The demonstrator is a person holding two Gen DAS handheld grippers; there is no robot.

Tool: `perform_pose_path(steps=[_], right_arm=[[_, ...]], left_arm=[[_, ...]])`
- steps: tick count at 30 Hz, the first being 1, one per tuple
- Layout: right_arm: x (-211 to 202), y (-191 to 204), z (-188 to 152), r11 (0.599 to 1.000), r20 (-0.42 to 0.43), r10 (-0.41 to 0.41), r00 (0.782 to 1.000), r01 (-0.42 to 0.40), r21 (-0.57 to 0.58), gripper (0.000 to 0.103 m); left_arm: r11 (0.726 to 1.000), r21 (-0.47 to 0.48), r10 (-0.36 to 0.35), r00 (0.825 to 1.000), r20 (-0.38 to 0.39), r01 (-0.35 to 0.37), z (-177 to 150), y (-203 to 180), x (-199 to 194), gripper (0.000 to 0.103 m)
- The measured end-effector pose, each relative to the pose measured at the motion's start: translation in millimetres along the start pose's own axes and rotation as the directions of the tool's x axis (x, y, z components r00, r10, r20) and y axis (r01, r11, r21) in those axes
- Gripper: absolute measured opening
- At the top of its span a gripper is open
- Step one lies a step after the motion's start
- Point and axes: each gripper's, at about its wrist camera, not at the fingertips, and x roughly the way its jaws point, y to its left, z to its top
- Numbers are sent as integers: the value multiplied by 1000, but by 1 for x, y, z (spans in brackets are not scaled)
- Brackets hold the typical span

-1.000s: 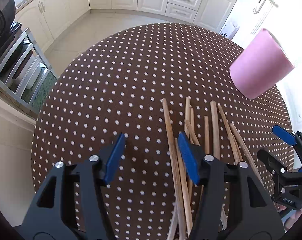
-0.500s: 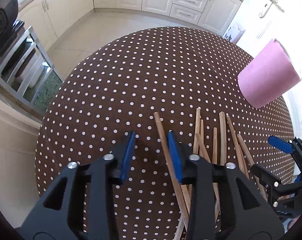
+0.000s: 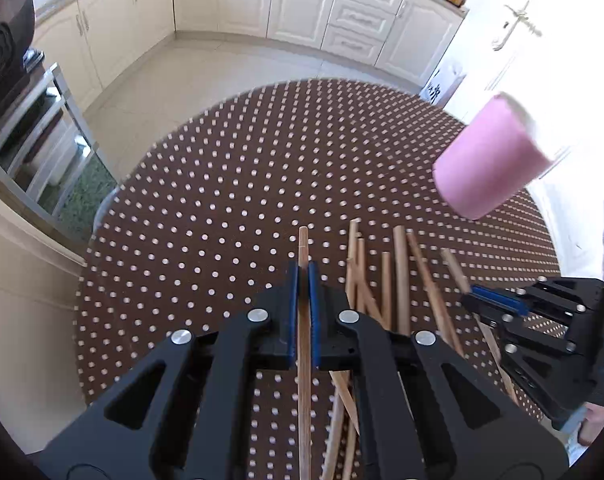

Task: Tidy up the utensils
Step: 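Close the left tool on one chopstick while the right tool grasps another and lifts, then carry both chopsticks over the pink cup and open both tools to drop them in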

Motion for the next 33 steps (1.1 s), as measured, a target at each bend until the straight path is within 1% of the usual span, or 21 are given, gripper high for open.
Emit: perform_pose_path(steps=[3, 6, 8, 11, 15, 17, 18, 20, 21, 24, 28, 29, 30, 31, 33], right_arm=[[-15, 3, -2, 1000, 41, 13, 999, -13, 12, 5], [-45, 2, -6, 999, 104, 27, 994, -30, 23, 5], [-71, 4, -6, 999, 165, 38, 985, -43, 28, 5], [-109, 2, -8, 998, 254, 45, 966, -57, 38, 4], [-151, -1, -16, 997, 346, 45, 937, -66, 49, 4], [-169, -2, -19, 997, 385, 35, 922, -59, 50, 4], [-178, -3, -20, 997, 411, 26, 911, -52, 53, 4], [-191, -5, -21, 996, 454, 18, 891, -53, 65, 4], [-197, -7, -21, 996, 477, 7, 879, -47, 73, 4], [-212, -11, -22, 994, 536, -29, 844, -31, 103, 4], [-226, -22, -18, 989, 602, -91, 793, -1, 150, 4], [-228, -26, -17, 986, 619, -100, 779, -4, 164, 4], [-232, -30, -16, 984, 637, -116, 762, 1, 177, 4], [-234, -32, -16, 982, 655, -133, 744, 10, 189, 4], [-239, -41, -15, 977, 692, -154, 705, 3, 214, 4]], left_arm=[[1000, 23, -9, 999, 32, 8, -4, -6, -25, 5], [999, 44, -26, 997, 76, 23, -5, -10, -56, 5], [997, 57, -48, 991, 121, 42, -6, -16, -85, 5], [994, 86, -83, 978, 193, 67, -6, -28, -126, 5], [987, 154, -93, 954, 285, 50, -11, -56, -174, 5], [982, 179, -117, 942, 316, 61, -12, -68, -190, 5], [980, 189, -126, 934, 333, 65, -13, -73, -197, 5], [977, 206, -129, 912, 389, 50, -14, -87, -212, 5], [976, 210, -134, 904, 406, 51, -13, -92, -216, 5], [976, 214, -143, 869, 474, 44, -6, -108, -226, 5], [978, 206, -133, 847, 514, 29, 16, -128, -228, 5], [979, 201, -136, 838, 528, 33, 22, -133, -228, 5], [979, 197, -145, 834, 532, 45, 29, -134, -227, 5], [980, 184, -161, 825, 542, 70, 36, -135, -227, 5], [979, 179, -187, 802, 568, 101, 48, -139, -230, 5]])
